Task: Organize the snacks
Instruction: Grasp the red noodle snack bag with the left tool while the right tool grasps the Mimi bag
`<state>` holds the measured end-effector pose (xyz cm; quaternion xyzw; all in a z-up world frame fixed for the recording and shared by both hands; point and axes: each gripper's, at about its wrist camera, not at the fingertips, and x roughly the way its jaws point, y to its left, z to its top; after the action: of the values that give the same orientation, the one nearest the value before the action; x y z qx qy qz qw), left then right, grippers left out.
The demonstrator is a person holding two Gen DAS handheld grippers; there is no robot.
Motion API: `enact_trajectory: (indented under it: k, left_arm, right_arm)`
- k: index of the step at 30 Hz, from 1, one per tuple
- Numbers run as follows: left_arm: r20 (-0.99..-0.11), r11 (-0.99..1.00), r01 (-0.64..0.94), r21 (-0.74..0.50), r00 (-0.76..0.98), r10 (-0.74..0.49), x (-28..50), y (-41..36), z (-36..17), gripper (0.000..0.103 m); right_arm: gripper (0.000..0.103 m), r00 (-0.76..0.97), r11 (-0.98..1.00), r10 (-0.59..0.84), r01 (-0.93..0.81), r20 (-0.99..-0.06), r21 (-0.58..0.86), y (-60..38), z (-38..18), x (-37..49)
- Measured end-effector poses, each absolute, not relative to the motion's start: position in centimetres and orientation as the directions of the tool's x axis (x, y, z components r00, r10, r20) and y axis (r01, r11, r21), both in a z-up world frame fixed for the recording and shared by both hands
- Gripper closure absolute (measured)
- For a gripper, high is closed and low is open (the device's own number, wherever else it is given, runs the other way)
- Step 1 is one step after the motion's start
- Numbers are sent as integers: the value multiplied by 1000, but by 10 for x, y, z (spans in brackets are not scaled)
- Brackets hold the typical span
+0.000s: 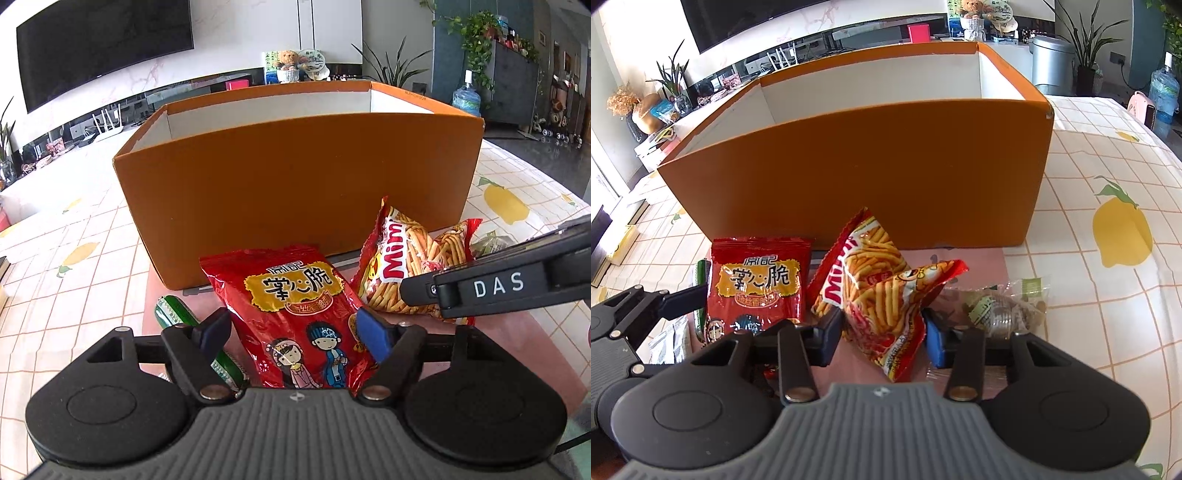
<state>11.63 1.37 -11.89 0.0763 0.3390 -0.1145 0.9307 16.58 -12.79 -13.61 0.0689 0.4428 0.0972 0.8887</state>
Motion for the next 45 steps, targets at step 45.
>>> enact_trajectory:
  k: [45]
  left_arm:
    - [-660, 860, 48, -508, 619, -425, 125, 75, -115, 65]
  right_arm:
    - [68, 593, 972, 231, -181, -771, 152, -114, -131, 155]
